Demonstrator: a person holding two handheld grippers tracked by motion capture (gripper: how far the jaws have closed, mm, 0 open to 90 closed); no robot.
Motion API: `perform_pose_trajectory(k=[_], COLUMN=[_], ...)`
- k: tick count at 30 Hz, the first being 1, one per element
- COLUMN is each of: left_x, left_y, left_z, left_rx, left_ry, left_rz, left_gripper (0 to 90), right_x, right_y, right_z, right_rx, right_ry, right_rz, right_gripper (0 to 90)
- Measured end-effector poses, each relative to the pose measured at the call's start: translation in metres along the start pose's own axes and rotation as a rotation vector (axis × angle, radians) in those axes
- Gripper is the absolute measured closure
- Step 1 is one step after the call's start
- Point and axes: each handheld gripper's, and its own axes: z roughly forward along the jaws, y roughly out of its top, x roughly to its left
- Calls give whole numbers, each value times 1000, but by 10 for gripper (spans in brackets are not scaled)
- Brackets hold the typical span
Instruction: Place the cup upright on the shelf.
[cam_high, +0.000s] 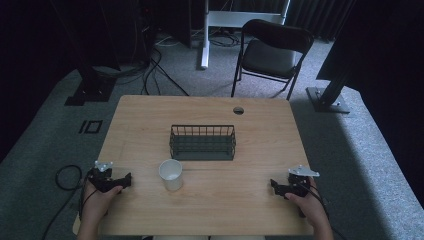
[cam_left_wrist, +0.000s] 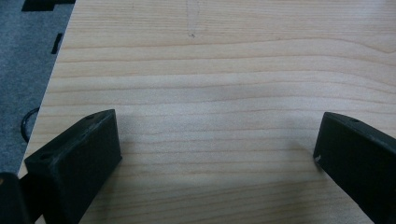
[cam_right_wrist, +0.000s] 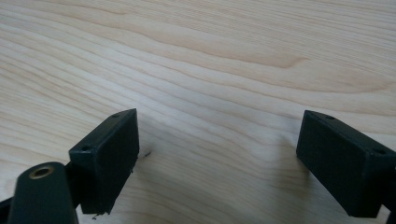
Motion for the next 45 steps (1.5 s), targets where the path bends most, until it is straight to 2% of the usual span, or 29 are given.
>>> perform_pose_trajectory(k=[8, 15, 21, 37, 45], left_x=[0, 0, 0, 0, 0], left_y=[0, 0, 0, 0, 0], left_z=[0, 0, 0, 0, 0], left_rx=[0, 0, 0, 0, 0], left_ry=[0, 0, 0, 0, 0], left_rz=[0, 0, 0, 0, 0], left_gripper=[9, 8, 9, 8, 9], right_x=[12, 20, 34, 65, 85], right_y=[8, 16, 22, 38, 45], right_z=[3, 4, 7, 10, 13], right_rx=[-5, -13, -23, -42, -51], right_ry=[23, 51, 100, 177, 229], right_rz=[-50, -71, -104, -188, -223], right_gripper=[127, 128, 128, 131, 130])
